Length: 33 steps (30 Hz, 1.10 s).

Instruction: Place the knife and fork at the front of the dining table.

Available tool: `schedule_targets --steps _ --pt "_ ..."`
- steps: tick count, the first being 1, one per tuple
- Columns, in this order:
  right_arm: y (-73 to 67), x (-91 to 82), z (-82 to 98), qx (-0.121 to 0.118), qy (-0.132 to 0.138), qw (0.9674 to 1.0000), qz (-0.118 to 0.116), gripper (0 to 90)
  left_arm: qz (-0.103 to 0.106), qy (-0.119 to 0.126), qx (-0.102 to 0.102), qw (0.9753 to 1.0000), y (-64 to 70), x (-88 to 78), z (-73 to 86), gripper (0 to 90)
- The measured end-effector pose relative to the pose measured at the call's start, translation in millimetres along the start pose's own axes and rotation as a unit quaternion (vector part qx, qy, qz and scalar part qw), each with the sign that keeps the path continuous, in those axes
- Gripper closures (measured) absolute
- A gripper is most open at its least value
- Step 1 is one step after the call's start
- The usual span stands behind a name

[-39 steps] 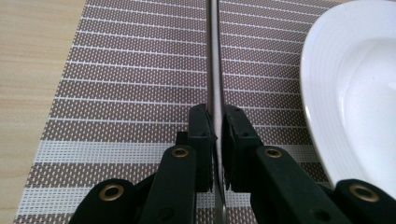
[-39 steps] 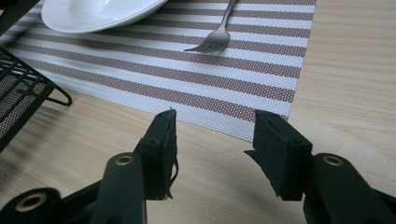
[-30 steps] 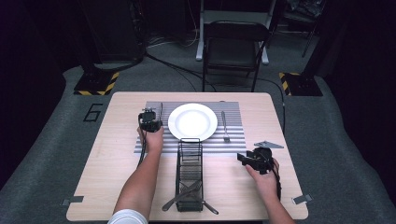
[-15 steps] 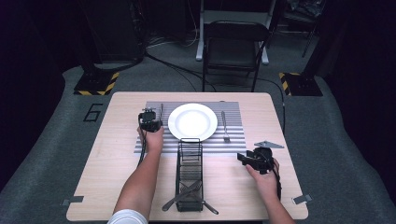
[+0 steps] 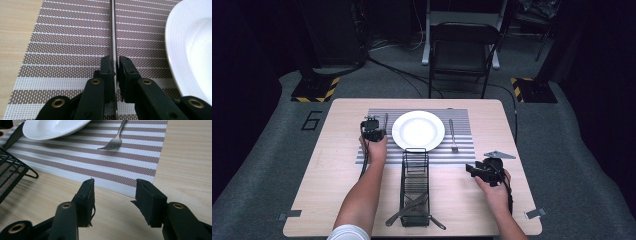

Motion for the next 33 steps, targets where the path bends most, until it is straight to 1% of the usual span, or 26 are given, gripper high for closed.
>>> schedule_targets --steps 3,7,8,10,12,19,23,26,30,33 --pt "-0.1 0.2 0.1 -0.001 0.000 1.0000 0.000 49.2 -0.001 0.001 0.001 1.0000 -0.5 -0.2 -0.2 81.6" --pt "0.6 0.4 0.1 -0.001 0.000 1.0000 0.001 49.3 -0.011 0.005 0.006 0.9999 -4.7 -2.2 -2.6 79.4" --pt "0.6 0.4 0.0 -0.001 0.000 1.0000 0.001 49.2 -0.011 0.006 0.008 0.9999 -6.1 -2.3 -2.9 79.1" --pt "0.5 0.6 -0.1 -0.001 0.000 1.0000 0.001 49.2 -0.006 0.004 0.005 1.0000 -6.5 -2.2 -2.7 78.8" --pt "-0.1 0.7 -0.1 0.000 0.000 1.0000 0.001 49.2 -0.006 0.005 0.008 0.9999 -6.2 -2.1 -2.5 78.5" --pt "0.2 0.2 -0.2 0.000 0.000 1.0000 0.000 49.3 -0.005 0.006 0.006 0.9999 -5.8 -2.9 -3.7 77.4" --pt "0.1 -0.1 -1.0 -0.001 0.003 1.0000 0.000 49.2 -0.007 0.008 0.008 0.9999 -6.2 -3.0 -4.1 74.7" --pt "0.4 -0.3 -1.2 -0.002 0.004 1.0000 0.001 49.2 -0.004 0.010 0.008 0.9999 -5.1 -3.9 -4.7 73.9" --pt "1.3 -0.4 -1.1 -0.001 0.003 1.0000 0.002 49.3 0.008 0.018 0.012 0.9997 -2.4 -8.8 -9.2 69.7" --pt "1.6 -0.4 -1.2 -0.001 0.004 1.0000 0.003 49.2 0.015 0.022 0.015 0.9995 -0.7 -13.6 -12.7 69.2"
Point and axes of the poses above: each handheld gripper's, and its own axes: x roughly forward along the jaws, z roughly out of its underside, y roughly to its right, the point moved 9 cm from there along x, roughly forward along the jaws, and after that the axes turned 7 degrees about y, right-handed, at the moved point
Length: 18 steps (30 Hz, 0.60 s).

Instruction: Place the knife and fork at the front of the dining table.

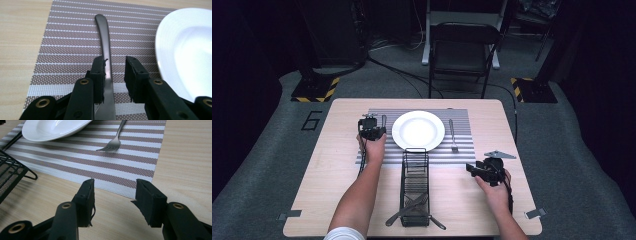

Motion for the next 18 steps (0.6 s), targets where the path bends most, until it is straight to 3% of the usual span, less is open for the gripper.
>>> schedule_targets --steps 8,12,18 --pt "1.9 0.4 1.2 0.002 -0.002 1.0000 0.002 49.3 0.011 0.009 -0.002 0.9999 -1.8 -10.0 -8.8 65.8" --pt "4.4 0.0 1.1 0.004 -0.001 1.0000 0.004 49.3 0.031 0.013 0.002 0.9994 -0.5 -20.7 -15.1 61.4" --pt "4.3 0.4 1.4 0.003 -0.002 1.0000 0.005 49.2 0.056 0.000 0.017 0.9983 -1.5 -37.9 -17.4 55.0"
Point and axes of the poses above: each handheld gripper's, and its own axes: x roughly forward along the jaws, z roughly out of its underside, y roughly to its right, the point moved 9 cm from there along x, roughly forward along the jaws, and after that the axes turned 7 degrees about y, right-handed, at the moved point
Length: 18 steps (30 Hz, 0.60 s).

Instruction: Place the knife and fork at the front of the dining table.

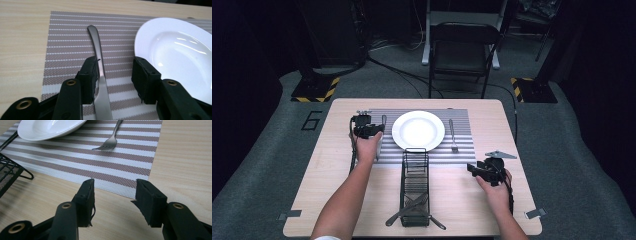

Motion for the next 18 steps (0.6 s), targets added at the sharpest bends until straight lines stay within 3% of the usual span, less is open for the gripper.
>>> schedule_targets --steps 5,18 --pt "1.2 -2.0 0.1 0.005 0.002 1.0000 0.004 49.2 0.010 0.016 0.017 0.9997 1.4 -19.0 0.1 54.1" --pt "-1.7 -5.2 1.5 0.000 0.004 1.0000 0.006 48.7 0.032 0.013 0.072 0.9968 -0.3 -63.7 29.4 49.6"
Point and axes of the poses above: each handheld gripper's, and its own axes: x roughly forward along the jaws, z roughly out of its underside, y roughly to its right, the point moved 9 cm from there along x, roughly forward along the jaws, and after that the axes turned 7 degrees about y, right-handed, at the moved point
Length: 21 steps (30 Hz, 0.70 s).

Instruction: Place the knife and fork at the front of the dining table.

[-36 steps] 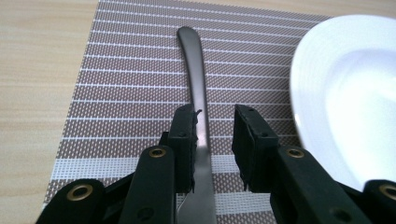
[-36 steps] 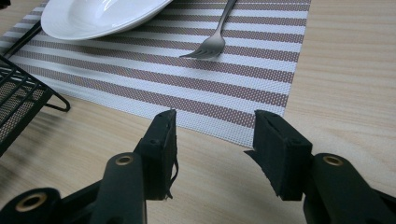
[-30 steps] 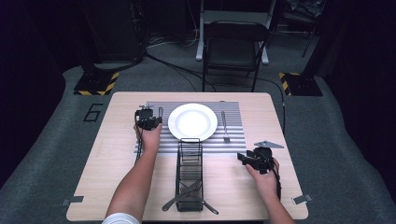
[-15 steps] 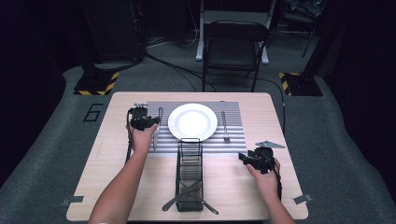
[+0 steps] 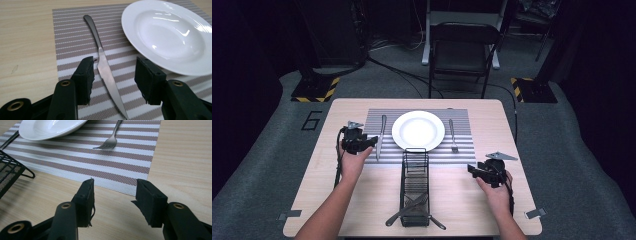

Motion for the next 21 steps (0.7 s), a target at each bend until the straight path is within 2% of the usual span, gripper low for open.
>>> schedule_targets --steps 9,12,16,21 --pt "1.5 -1.1 1.9 -0.004 0.000 1.0000 -0.001 47.7 0.036 -0.010 0.019 0.9991 11.5 -22.3 30.5 47.0" --pt "1.1 -0.7 2.8 -0.010 -0.003 0.9999 0.000 47.7 0.042 -0.012 0.024 0.9988 11.6 -28.2 39.7 46.2" --pt "0.3 -0.4 3.0 -0.016 -0.003 0.9999 0.000 47.7 0.045 -0.020 0.045 0.9978 9.0 -35.8 49.8 45.8" --pt "-1.3 0.7 4.0 -0.019 -0.007 0.9998 -0.005 47.4 0.048 -0.027 0.035 0.9979 5.3 -45.5 63.8 44.6"
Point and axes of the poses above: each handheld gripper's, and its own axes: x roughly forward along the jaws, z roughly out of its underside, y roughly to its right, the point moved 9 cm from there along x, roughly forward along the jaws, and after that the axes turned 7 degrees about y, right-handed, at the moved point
